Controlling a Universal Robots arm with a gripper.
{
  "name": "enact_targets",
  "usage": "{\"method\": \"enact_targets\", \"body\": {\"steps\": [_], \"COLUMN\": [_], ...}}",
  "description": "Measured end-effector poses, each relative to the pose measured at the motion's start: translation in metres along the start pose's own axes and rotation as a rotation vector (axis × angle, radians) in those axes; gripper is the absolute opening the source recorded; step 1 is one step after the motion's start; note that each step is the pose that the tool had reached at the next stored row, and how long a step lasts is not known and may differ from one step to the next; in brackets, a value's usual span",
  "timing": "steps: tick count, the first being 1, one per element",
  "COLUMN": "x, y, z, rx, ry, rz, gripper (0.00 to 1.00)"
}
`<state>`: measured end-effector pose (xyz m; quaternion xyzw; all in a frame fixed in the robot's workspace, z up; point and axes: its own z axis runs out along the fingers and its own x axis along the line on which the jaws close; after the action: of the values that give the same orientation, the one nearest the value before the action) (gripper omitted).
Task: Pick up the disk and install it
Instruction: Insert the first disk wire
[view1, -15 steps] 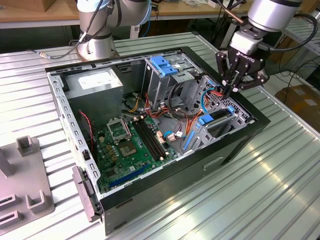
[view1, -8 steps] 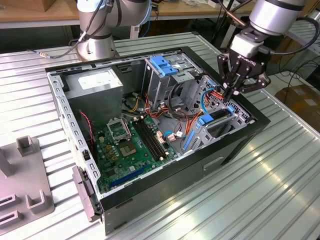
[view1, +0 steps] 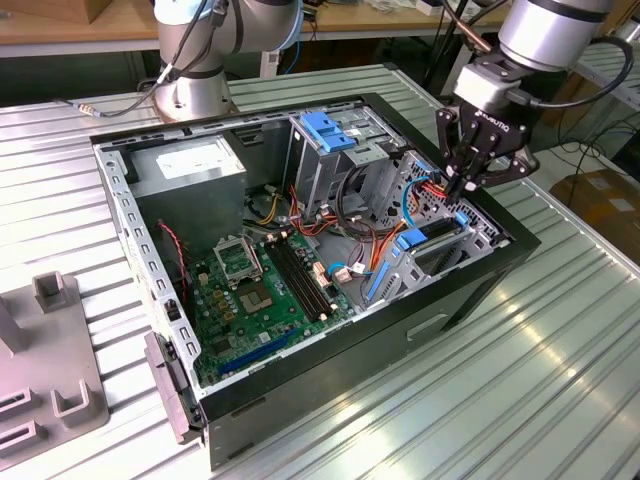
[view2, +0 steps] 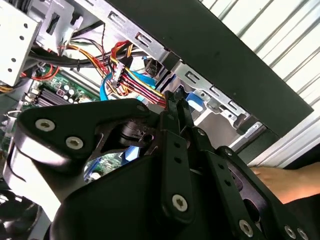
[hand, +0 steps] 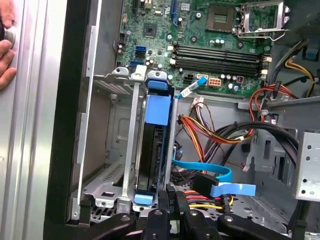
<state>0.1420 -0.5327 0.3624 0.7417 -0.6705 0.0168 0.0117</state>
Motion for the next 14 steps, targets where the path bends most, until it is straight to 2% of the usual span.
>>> {"method": "enact_targets", "body": {"steps": [4, 7, 8, 9, 10, 11, 14], "x": [0.0018, 0.0077, 0.0122, 0.0117, 0.0115, 0.0135, 0.019], "y": [0.0052, 0.0069, 0.0077, 0.0135, 0.0164, 0.0167, 0.0173], "z": [0.0004, 0.0009, 0.0027, 0.0046, 0.008, 0.0086, 0.0101], "rx": [-0.0005, -0.0003, -0.0008, -0.0023, 0.0003, 0.0007, 0.001], "ry": [-0.0002, -0.002, -0.0039, -0.0034, -0.0333, -0.0397, -0.0434], "rz": [0.012, 0.012, 0.026, 0.062, 0.063, 0.063, 0.063], "gripper": [0.17, 0.17, 0.17, 0.17, 0.17, 0.17, 0.17]}}
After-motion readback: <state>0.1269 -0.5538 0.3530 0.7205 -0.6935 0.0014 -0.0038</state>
